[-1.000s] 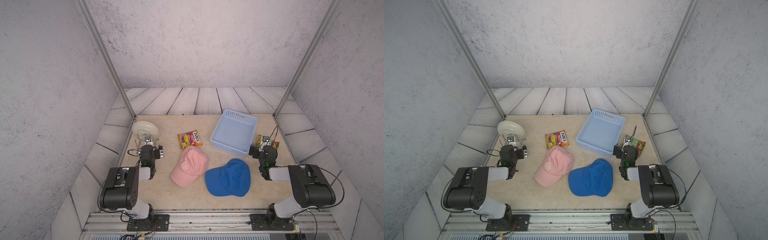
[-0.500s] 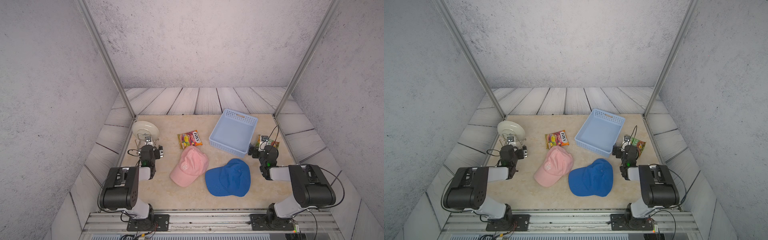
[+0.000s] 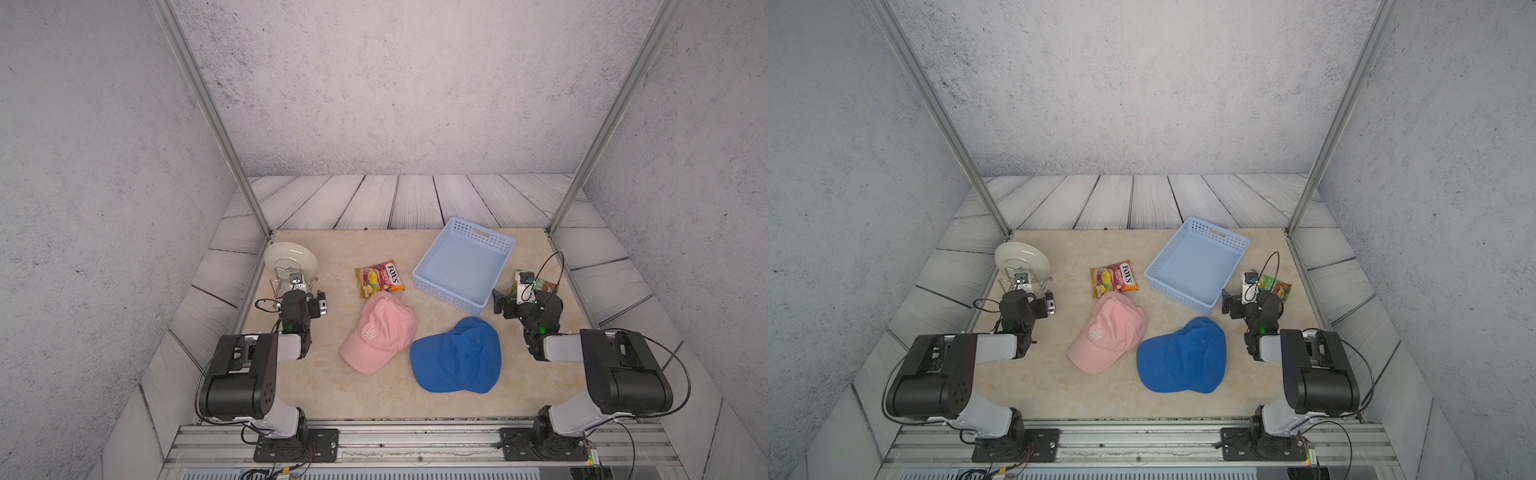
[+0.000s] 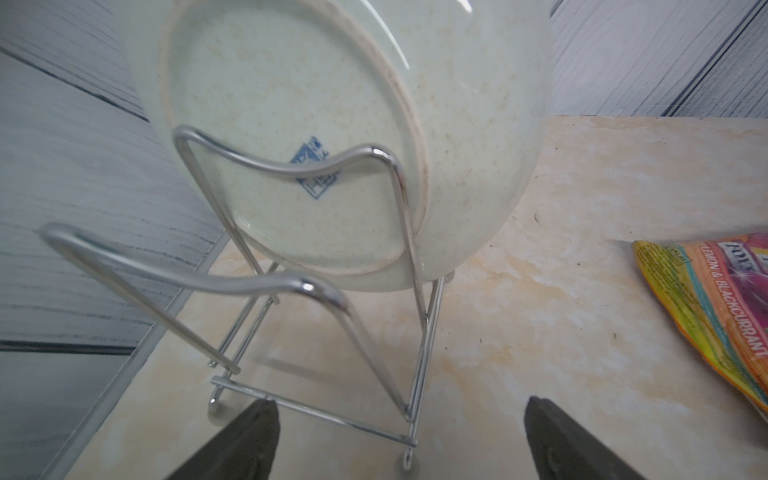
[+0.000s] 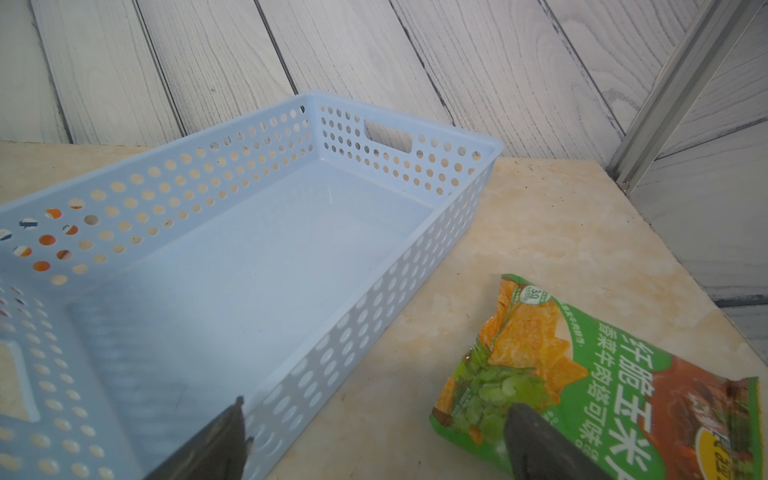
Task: Turn the baseball cap inside out
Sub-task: Reset both arms
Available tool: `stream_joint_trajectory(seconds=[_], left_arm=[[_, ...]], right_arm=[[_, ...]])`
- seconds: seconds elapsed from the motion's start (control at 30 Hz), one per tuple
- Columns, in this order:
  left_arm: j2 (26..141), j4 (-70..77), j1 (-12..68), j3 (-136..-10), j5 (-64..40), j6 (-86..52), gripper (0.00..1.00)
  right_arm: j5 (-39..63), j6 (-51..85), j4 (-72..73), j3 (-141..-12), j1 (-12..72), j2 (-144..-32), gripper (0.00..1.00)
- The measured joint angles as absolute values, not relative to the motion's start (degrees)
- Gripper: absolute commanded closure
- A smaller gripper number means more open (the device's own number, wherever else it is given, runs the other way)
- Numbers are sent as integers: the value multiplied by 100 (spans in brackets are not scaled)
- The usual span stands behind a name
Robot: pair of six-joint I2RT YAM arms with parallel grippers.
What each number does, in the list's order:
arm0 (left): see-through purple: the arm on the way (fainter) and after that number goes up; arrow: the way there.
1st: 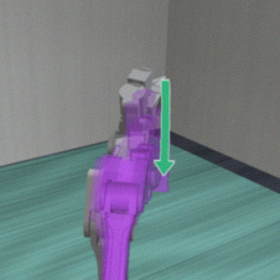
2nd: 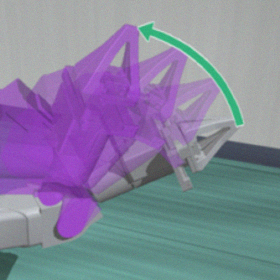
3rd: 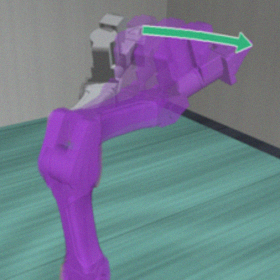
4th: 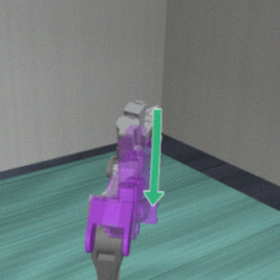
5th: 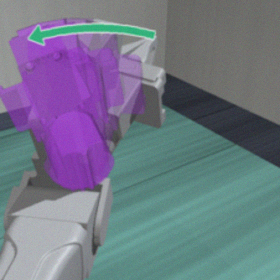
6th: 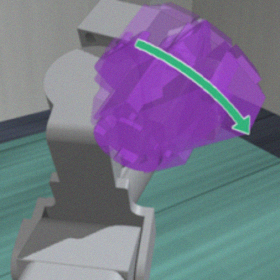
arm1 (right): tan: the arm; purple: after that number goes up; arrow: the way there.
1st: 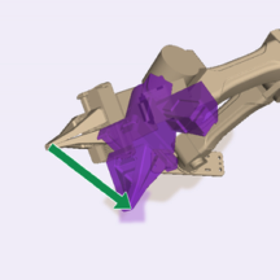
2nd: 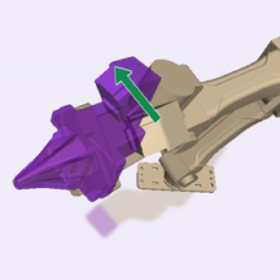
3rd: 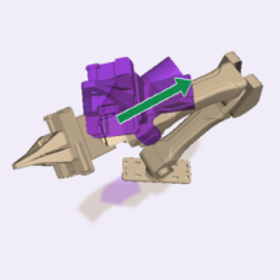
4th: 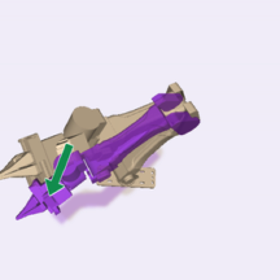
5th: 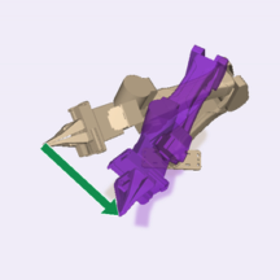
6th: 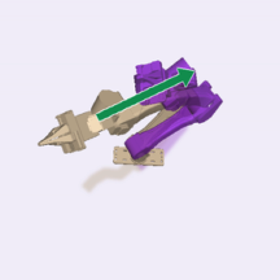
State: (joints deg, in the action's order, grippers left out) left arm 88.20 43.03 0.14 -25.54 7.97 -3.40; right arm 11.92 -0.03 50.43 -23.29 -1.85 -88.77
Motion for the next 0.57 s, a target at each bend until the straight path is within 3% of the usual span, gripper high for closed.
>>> stream_joint_trajectory(seconds=[0.57], left_arm=[[8820,4263,14,-2578,797,-340,2]], right_arm=[[1205,-5,5046,-2329,-185,-8879,0]])
